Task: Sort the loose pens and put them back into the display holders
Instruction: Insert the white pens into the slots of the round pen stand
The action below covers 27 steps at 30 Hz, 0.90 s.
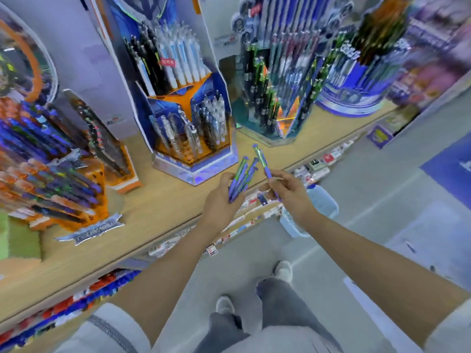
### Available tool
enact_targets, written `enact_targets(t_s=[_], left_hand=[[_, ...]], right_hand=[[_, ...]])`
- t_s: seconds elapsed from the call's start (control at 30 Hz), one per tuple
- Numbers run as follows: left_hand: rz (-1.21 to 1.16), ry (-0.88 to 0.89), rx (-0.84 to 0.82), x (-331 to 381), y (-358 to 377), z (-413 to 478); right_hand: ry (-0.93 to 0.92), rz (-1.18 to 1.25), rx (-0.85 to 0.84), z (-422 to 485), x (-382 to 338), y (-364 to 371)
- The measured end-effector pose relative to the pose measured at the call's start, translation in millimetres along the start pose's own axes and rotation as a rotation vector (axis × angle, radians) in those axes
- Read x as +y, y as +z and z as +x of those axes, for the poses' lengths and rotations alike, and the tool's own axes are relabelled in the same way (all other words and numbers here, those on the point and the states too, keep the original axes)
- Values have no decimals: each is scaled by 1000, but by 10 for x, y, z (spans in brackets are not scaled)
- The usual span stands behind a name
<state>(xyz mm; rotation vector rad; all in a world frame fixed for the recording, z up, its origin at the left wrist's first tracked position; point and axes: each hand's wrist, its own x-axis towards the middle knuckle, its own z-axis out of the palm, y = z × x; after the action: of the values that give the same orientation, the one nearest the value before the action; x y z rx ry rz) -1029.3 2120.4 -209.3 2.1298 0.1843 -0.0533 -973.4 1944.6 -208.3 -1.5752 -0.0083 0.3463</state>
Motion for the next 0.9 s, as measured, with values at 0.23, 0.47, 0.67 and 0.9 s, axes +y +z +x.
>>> enact_targets(t_s=[0.23,0.47,0.67,0.9], left_hand=[[-14,109,-154,659,724,625],[-68,136,-195,1382,1502,1339],[-125,133,-176,1790,1936,1813],[-118,120,-168,1829,2088,2438]], right_hand=[[-35,52,187,219,-171,-1017],[-57,11,221,719,-422,-2203],[-70,-14,294,1169,-676,-2833],[-88,-200,405,1772,-775,-3078]])
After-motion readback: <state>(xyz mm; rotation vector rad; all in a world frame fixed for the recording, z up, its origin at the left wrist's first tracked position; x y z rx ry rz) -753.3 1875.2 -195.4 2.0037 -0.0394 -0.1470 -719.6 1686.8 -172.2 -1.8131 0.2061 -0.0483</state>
